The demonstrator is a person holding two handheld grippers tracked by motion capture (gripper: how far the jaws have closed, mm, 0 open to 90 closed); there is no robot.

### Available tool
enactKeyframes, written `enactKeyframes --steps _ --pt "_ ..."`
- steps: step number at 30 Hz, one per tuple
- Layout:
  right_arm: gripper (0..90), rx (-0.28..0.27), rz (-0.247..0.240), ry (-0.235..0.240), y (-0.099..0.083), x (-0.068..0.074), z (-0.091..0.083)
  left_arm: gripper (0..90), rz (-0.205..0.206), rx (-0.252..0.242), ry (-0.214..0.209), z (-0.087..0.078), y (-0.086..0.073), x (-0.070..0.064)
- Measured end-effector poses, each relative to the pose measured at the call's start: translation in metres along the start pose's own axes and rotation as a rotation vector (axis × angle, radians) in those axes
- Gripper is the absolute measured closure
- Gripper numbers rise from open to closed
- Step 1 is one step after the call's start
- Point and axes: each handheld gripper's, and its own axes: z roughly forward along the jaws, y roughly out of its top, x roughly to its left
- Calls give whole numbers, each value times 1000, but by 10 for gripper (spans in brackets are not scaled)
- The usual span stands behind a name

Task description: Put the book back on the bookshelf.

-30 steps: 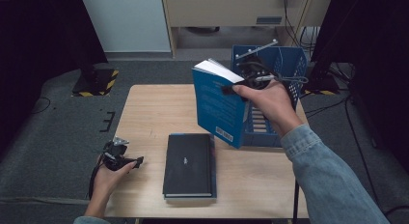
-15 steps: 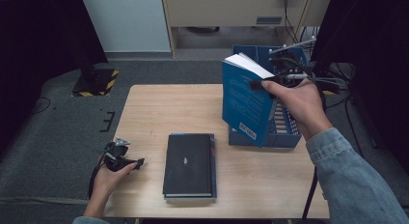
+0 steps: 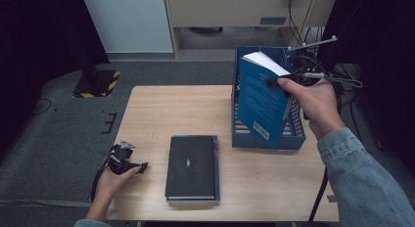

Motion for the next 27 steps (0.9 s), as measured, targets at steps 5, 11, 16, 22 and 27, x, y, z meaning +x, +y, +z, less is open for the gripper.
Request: enactKeyframes --steps 5,11,16,22,27 --pt "598 -1 28 -6 4 -6 5 88 -9 -11 -3 0 0 3" --pt "598 -10 44 -12 9 -8 12 83 -14 -21 -2 0 1 2" --pt "598 -3 66 -29 6 -10 23 84 -14 -17 -3 -1 -1 3" --pt "596 -3 103 -42 7 -18 31 85 -13 -9 -1 1 -1 4" --pt "596 -21 119 -49 11 -18 32 85 -9 -11 0 1 0 3"
